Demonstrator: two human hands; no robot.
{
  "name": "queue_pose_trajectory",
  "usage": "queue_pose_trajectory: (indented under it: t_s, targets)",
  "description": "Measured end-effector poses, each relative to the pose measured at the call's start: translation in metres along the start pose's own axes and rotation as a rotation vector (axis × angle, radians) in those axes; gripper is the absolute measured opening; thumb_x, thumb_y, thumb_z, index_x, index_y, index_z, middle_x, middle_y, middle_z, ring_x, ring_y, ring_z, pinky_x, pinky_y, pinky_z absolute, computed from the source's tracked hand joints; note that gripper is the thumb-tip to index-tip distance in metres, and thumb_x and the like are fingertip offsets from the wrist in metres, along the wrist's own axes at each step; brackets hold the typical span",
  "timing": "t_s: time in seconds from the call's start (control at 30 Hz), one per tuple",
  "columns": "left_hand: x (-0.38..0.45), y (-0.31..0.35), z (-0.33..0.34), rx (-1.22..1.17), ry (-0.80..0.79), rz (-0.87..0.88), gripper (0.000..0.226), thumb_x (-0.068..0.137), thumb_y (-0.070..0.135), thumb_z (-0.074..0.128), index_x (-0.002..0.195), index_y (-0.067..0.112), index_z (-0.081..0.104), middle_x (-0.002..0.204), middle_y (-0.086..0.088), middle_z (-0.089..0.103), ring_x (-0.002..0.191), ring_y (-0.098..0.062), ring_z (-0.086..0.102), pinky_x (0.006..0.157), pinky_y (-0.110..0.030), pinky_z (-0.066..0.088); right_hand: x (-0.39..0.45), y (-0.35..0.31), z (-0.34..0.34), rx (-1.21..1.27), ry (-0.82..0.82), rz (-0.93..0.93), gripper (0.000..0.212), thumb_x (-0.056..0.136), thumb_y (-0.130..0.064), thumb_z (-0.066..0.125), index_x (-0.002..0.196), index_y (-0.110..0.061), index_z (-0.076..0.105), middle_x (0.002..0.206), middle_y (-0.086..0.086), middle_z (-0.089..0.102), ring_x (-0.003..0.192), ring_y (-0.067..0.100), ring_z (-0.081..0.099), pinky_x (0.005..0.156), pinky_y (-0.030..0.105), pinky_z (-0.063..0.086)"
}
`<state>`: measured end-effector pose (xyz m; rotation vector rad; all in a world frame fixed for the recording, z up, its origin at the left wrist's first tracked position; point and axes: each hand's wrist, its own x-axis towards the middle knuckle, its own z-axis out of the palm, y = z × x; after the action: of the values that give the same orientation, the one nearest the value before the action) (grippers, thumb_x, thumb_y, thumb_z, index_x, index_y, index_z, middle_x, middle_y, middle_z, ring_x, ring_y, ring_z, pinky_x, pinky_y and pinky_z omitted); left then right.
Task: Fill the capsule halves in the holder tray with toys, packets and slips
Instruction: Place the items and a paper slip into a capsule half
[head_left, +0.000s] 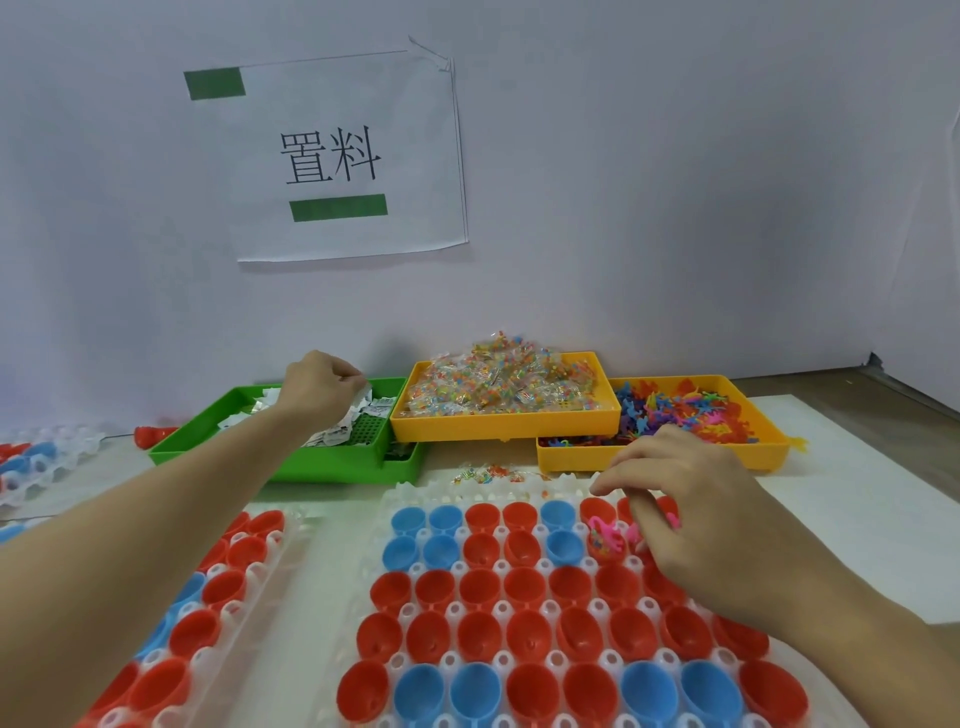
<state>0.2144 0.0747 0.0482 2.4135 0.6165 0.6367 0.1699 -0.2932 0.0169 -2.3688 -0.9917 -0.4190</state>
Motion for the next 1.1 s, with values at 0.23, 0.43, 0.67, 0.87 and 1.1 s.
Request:
queue_pose_trajectory:
  t_s: [0.23, 0.43, 0.67, 0.87, 1.1]
  targets:
    - [-0.004, -0.002, -0.001, -0.146, -0.064, -0.117, 0.016, 0.099, 0.016, 0.058, 0.111, 0.005, 0.056, 0.075, -0.011, 0.069, 0.054, -0.020, 0.062, 0.046, -0.025, 0.041, 0.000, 0.000, 0.001, 0.002, 0.007, -0.002, 0.030, 0.093, -0.010, 0.059, 0.101, -0.033, 0.076, 0.094, -0.030, 0.057, 0.103, -0.006, 0.050, 0.079, 0.007, 0.037]
    - [-0.021, 0.017, -0.001, -0.360, -0.057, -0.220, 0.021, 0.104, 0.020, 0.044, 0.109, 0.003, 0.055, 0.077, -0.008, 0.058, 0.058, -0.020, 0.050, 0.054, -0.028, 0.038, 0.001, 0.001, 0.003, 0.030, 0.040, -0.004, 0.030, 0.094, -0.011, 0.059, 0.103, -0.036, 0.074, 0.093, -0.039, 0.052, 0.103, -0.009, 0.052, 0.083, 0.006, 0.036]
    - [-0.112, 0.094, -0.001, -0.686, -0.238, -0.012, 0.025, 0.103, 0.032, 0.045, 0.082, 0.020, 0.050, 0.068, 0.000, 0.053, 0.053, -0.016, 0.045, 0.052, -0.029, 0.037, 0.003, -0.009, 0.002, 0.257, 0.210, 0.059, 0.024, 0.091, -0.015, 0.067, 0.101, -0.036, 0.072, 0.086, -0.023, 0.069, 0.093, -0.002, 0.061, 0.070, 0.006, 0.045]
    - [-0.182, 0.120, 0.004, -0.688, -0.452, 0.297, 0.025, 0.098, 0.026, 0.059, 0.075, 0.019, 0.053, 0.068, -0.004, 0.049, 0.059, -0.013, 0.045, 0.054, -0.023, 0.037, 0.003, -0.030, -0.004, 0.599, 0.095, 0.083, 0.031, 0.075, -0.041, 0.076, 0.105, -0.033, 0.070, 0.089, -0.016, 0.074, 0.086, 0.007, 0.069, 0.072, 0.033, 0.055]
    - [-0.189, 0.118, 0.013, -0.873, -0.445, 0.237, 0.029, 0.084, 0.024, 0.076, 0.059, 0.023, 0.061, 0.053, 0.007, 0.052, 0.048, -0.008, 0.042, 0.047, -0.018, 0.038, 0.003, -0.032, -0.004, 0.708, 0.183, 0.059, 0.021, 0.074, -0.034, 0.074, 0.094, -0.028, 0.075, 0.088, -0.012, 0.077, 0.085, 0.008, 0.073, 0.077, 0.022, 0.058]
